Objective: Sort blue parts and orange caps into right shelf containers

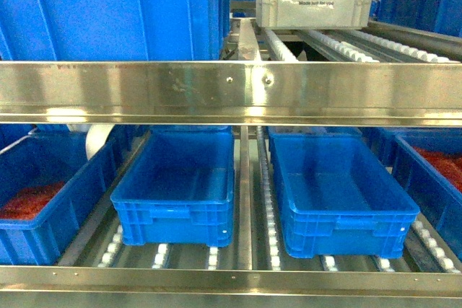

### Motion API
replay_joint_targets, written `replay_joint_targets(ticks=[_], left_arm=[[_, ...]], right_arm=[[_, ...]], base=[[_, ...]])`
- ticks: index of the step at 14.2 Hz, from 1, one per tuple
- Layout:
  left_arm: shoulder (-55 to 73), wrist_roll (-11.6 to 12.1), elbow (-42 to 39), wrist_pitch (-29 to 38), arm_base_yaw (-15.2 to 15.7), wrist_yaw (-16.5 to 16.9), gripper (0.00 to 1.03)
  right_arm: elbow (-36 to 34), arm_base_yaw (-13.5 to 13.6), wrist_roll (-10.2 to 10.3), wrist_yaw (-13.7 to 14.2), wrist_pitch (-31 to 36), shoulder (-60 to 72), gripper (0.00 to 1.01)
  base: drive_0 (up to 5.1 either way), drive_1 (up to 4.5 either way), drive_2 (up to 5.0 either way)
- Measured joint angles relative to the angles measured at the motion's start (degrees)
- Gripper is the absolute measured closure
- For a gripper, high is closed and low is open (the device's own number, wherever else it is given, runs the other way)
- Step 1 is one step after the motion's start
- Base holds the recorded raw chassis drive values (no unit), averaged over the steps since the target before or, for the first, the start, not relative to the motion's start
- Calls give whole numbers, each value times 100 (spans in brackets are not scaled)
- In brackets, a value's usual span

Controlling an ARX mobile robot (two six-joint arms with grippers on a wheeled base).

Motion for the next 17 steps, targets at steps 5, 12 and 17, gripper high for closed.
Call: replay_joint_targets(ticks=[5,12,17], left_arm=[[0,0,0,2,0,0,61],[0,2,0,2,0,-2,61],[0,0,0,-7,0,2,61]], right_arm=[[0,0,0,0,0,0,57],[0,0,0,11,2,0,57],[0,0,-2,15,-2,0,57]], base=[[0,0,0],[0,0,0],[0,0,0]])
